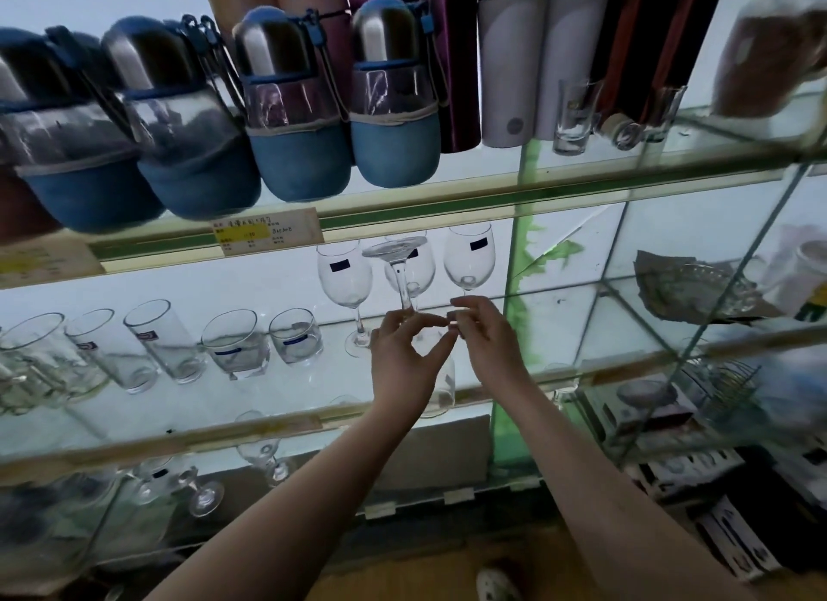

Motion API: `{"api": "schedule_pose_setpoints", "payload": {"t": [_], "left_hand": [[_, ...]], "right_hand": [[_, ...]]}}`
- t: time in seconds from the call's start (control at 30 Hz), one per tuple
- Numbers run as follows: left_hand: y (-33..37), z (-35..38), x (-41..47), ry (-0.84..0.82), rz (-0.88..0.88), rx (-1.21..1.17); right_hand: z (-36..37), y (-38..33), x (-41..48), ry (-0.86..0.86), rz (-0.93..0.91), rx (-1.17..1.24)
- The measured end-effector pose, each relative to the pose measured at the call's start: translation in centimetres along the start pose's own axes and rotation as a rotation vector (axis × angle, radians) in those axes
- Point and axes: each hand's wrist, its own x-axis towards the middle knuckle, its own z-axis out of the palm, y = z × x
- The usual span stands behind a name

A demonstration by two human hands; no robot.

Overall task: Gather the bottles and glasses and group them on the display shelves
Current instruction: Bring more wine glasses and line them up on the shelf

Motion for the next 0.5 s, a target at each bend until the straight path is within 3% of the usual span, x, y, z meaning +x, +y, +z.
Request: {"api": "schedule_pose_setpoints", "payload": {"t": [0.23,0.5], "left_hand": [[2.2,-1.0,-2.1,-0.094,-0.042,-0.135],[3.2,-1.8,-2.1,-0.114,-0.115,-0.142]], "right_hand": [[-0.1,-2.7,-3.3,-0.046,0.015,0.131],[-0.6,-4.0,-4.5,-0.21,-0.052,0.062]]}}
